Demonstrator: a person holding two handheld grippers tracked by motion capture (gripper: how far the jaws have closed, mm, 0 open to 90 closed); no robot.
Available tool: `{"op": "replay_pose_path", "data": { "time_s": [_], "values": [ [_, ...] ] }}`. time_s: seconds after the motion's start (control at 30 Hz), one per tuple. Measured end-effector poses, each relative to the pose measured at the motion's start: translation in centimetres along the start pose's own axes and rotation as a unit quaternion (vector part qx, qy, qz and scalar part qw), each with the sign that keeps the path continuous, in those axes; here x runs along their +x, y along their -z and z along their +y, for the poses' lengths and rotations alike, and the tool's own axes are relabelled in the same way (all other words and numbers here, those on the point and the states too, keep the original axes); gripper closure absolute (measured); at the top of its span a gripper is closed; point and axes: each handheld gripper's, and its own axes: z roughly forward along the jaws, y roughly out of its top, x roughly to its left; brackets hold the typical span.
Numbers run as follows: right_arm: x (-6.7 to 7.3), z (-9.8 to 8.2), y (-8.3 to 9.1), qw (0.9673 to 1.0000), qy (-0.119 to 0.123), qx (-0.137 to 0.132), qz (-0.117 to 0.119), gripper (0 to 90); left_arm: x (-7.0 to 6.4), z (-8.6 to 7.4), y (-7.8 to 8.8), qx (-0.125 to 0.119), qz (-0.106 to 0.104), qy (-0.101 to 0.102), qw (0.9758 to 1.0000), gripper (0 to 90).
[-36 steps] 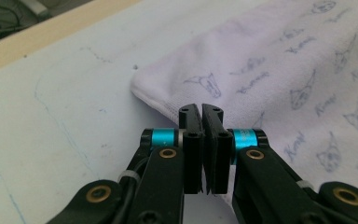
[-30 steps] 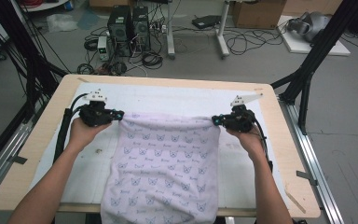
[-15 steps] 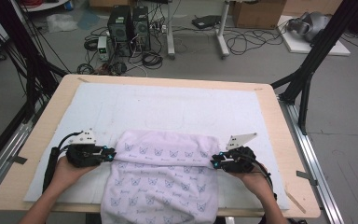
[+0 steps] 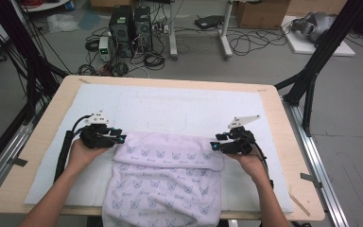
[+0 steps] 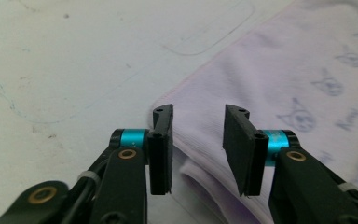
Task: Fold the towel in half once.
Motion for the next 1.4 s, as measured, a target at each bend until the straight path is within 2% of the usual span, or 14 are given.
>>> {"op": "replay_pose_path", "data": {
  "time_s": [0.07, 0.17, 0.2, 0.33, 0.4, 0.43, 0.53, 0.73, 0.87, 0.97, 1.13, 1.2, 1.3, 1.4],
  "values": [
    [-0.7, -0.1, -0.9, 0.9997, -0.013, 0.011, -0.017, 43.2, 0.4, -0.2, -1.0, 0.007, 0.009, 0.011, 0.9999, 56.2],
    [-1.7, -0.6, -1.9, 0.9987, -0.035, 0.026, -0.025, 43.6, 0.9, -0.7, -2.2, 0.03, 0.015, 0.023, 0.9992, 55.9],
    [-2.0, -0.8, -2.2, 0.9982, -0.042, 0.034, -0.025, 44.6, 1.1, -0.7, -2.2, 0.023, 0.013, 0.024, 0.9994, 56.3],
    [-2.1, -1.1, -2.3, 0.9984, -0.037, 0.025, -0.035, 60.4, 0.8, -0.6, -2.2, 0.028, 0.039, 0.02, 0.9986, 69.0],
    [-2.1, -1.2, -2.3, 0.9988, -0.038, 0.022, -0.022, 70.3, 0.6, -0.5, -2.3, 0.031, 0.031, 0.013, 0.999, 82.2],
    [-2.0, -1.2, -2.3, 0.9988, -0.035, 0.024, -0.023, 77.3, 0.4, -0.5, -2.3, 0.033, 0.033, 0.005, 0.9989, 82.9],
    [-1.7, -1.0, -2.4, 0.9992, -0.022, 0.034, -0.007, 83.5, 0.4, -0.4, -2.1, 0.033, 0.033, 0.002, 0.9989, 85.3],
    [-1.0, -0.2, -1.4, 0.9998, -0.005, 0.007, 0.018, 85.0, 0.9, 0.1, -0.5, 0.0, 0.026, 0.021, 0.9994, 86.2],
    [-0.3, 1.1, 0.3, 0.9997, 0.004, -0.017, 0.019, 85.0, 0.6, 1.1, 1.1, -0.026, 0.019, 0.017, 0.9993, 86.4],
    [0.8, 2.0, 2.0, 0.9982, 0.027, -0.048, 0.023, 85.0, -0.1, 1.5, 2.7, -0.043, 0.012, 0.006, 0.999, 86.4],
    [4.2, 1.8, 4.8, 0.9941, 0.076, -0.072, 0.029, 84.9, -2.7, 0.9, 6.4, -0.074, 0.005, -0.031, 0.9968, 86.3],
    [5.8, 1.1, 5.8, 0.9911, 0.091, -0.087, 0.044, 84.9, -4.0, -0.1, 8.1, -0.087, 0.004, -0.044, 0.9952, 86.3],
    [8.0, -0.5, 7.0, 0.989, 0.113, -0.08, 0.054, 84.9, -5.8, -1.9, 10.1, -0.089, -0.006, -0.059, 0.9942, 86.3],
    [9.6, -2.3, 8.0, 0.9875, 0.116, -0.079, 0.072, 83.8, -7.7, -4.0, 11.6, -0.082, -0.027, -0.073, 0.9936, 85.5]
  ]
}}
